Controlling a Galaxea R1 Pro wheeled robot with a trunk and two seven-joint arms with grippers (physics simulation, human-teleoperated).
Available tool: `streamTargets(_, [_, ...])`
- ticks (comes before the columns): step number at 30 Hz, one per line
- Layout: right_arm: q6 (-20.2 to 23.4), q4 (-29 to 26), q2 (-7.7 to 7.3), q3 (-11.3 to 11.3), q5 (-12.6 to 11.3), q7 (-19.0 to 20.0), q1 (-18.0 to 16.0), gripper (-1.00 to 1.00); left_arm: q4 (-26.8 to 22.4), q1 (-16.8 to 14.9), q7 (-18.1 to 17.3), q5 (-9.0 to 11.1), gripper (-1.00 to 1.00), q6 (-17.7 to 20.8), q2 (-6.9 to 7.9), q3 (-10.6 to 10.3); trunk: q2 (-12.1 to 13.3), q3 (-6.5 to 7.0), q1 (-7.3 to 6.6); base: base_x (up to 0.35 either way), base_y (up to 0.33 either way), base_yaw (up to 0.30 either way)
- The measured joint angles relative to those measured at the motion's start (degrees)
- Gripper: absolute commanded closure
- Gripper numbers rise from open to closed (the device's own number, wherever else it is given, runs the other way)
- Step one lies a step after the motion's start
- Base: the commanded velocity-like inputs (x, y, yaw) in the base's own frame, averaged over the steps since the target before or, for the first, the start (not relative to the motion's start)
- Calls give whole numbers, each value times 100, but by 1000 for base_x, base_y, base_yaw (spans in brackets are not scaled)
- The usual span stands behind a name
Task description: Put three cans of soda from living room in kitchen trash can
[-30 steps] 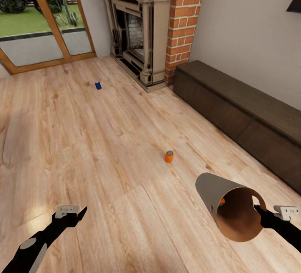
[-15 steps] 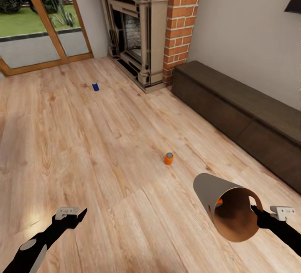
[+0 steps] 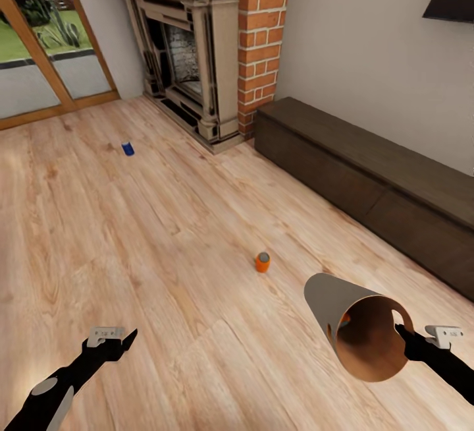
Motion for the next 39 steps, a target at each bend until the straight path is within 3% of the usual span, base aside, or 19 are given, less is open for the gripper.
streamTargets(5, [7, 1, -46, 5, 7, 99, 0, 100, 0, 0, -3, 0, -100, -1, 0, -3, 0, 0, 0, 251, 239, -43])
streamTargets(8, [15, 5, -120, 19, 14, 554, 13, 100, 0, 0, -6, 1, -100, -1, 0, -4, 0, 0, 0, 251, 236, -11])
streamTargets(10, [39, 54, -338, 22, 16, 1201, 40, 100, -1, 1, -9, 0, -100, -1, 0, -4, 0, 0, -1, 251, 231, -4])
streamTargets(13, [72, 305, -703, 12, 22, 1668, 54, 100, -1, 1, -14, 0, -100, -5, 0, -4, 0, 0, 0, 251, 227, -2])
streamTargets(14, [79, 524, -927, -2, 30, 1856, 53, 100, -1, 2, -15, 3, -100, -6, 1, -7, 0, 1, -1, 251, 223, -1])
streamTargets(16, [87, 838, -1199, -8, 13, 2040, 58, 100, -1, 1, -16, 5, -100, -7, 0, -9, 0, 0, 0, 251, 220, -1])
streamTargets(18, [83, 1650, -1705, 1, 34, 2370, 67, 100, -4, 3, -17, 8, -100, -7, 1, -10, 0, 0, -1, 251, 214, 0])
streamTargets(21, [75, 2336, -2028, -16, 24, 2485, 56, 100, -1, 2, -17, 8, -100, -12, 1, -14, 0, 0, 0, 248, 206, 0])
streamTargets(23, [-54, 2625, -2116, 53, -2, 2172, 64, 100, 1, -1, -18, 8, -100, -16, 0, -15, 0, 0, 0, 241, 197, 0])
streamTargets(25, [-227, 2697, -2102, 39, 7, 1429, 61, 100, 0, 0, -17, 8, -100, -17, 0, -16, 0, 0, 0, 235, 192, 0])
streamTargets(27, [-625, 2787, -1942, 120, 153, 313, 61, 100, 1, -1, -22, 12, -100, -18, 0, -20, 0, 0, 0, 229, 186, 0])
streamTargets(29, [-879, 2831, -1758, 307, 197, -555, 60, 100, 1, -1, -24, 15, -100, -19, 0, -20, 0, 0, 1, 224, 180, 0])
streamTargets(30, [-1072, 2828, -1552, 647, 289, -1272, 46, 100, 4, -2, -25, 18, -100, -20, -1, -22, 0, 1, 0, 220, 174, 0])
streamTargets(32, [-1188, 2916, -1348, 1142, 774, -1861, 63, 100, 0, -1, -25, 21, -100, -18, 0, -22, 0, 0, 1, 217, 170, 0])
streamTargets(33, [-1271, 2993, -1184, 1549, 951, -2256, 62, 100, 0, -1, -26, 22, -100, -19, -1, -23, 0, 0, 1, 214, 166, 0])
streamTargets(36, [-1436, 3142, -1013, 2116, 1147, -2556, 63, 100, -2, 0, -26, 25, -100, -19, 0, -23, 0, 0, 0, 212, 164, 0])
streamTargets(38, [-1600, 3187, -974, 2269, 1156, -2292, 58, 100, -1, 0, -26, 25, -100, -19, 0, -21, 0, 0, 0, 211, 162, 0])
streamTargets(39, [-1706, 3200, -964, 2311, 1185, -1933, 58, 100, 0, 0, -26, 25, -100, -19, 0, -22, 0, 1, 0, 211, 162, 0])
